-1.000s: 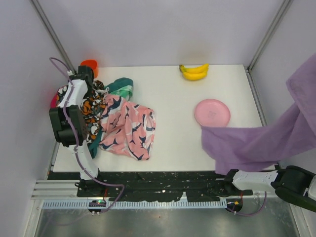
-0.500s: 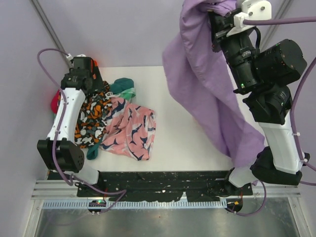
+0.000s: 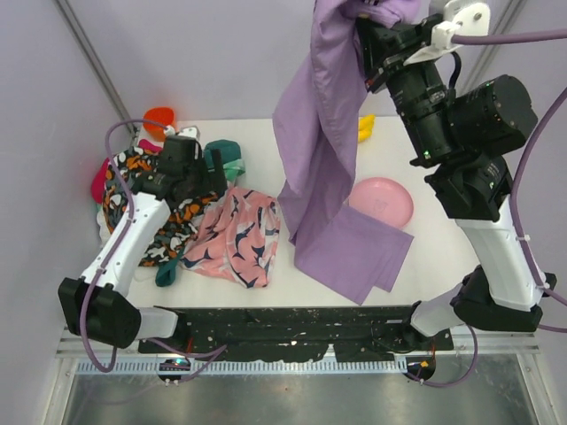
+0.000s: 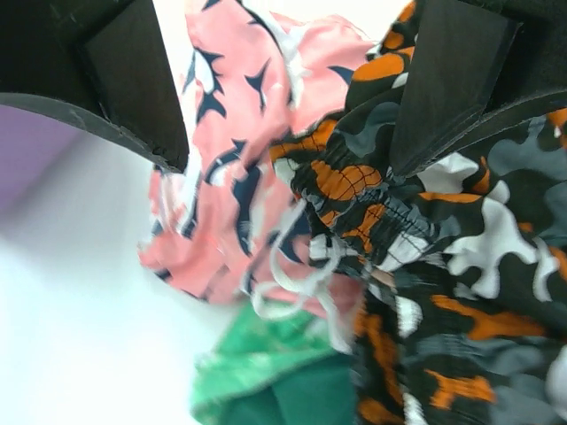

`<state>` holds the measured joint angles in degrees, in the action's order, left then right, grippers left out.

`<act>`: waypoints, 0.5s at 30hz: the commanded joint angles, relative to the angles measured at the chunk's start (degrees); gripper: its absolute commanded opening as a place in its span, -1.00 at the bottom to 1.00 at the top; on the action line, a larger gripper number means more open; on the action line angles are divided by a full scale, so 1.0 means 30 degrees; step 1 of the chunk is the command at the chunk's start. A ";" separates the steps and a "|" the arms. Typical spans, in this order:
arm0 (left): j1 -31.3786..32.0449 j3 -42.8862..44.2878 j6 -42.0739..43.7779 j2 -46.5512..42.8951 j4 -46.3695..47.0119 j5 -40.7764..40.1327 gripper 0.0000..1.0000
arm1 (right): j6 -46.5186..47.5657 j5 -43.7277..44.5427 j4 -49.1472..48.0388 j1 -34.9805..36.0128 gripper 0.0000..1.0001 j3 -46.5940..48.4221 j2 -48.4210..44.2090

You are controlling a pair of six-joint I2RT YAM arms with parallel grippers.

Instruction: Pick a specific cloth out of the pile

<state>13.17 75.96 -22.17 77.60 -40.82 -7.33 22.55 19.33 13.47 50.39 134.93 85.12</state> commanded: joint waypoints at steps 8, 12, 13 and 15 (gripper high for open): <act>0.2582 -0.4400 -0.1718 -0.3219 0.3027 0.2295 0.99 | -0.1915 0.4161 -0.2089 -0.1151 -0.90 -1.4078 -0.8148; 0.3314 -0.5194 -0.1984 -0.3689 0.3147 0.2182 0.99 | -0.4346 0.4044 -0.2031 -0.1416 -0.90 -1.9775 -1.1080; 0.3402 -0.5194 -0.2013 -0.3719 0.3060 0.1978 0.99 | -0.5540 0.4073 -0.1915 -0.1445 -0.89 -2.1610 -1.1553; 0.3491 -0.5136 -0.2072 -0.3661 0.2943 0.1509 0.99 | -0.7153 0.3579 -0.1855 -0.1533 -0.90 -2.4160 -1.2404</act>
<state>22.68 60.36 -27.09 67.83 -34.94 -1.76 12.71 30.11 12.27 46.09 72.88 52.66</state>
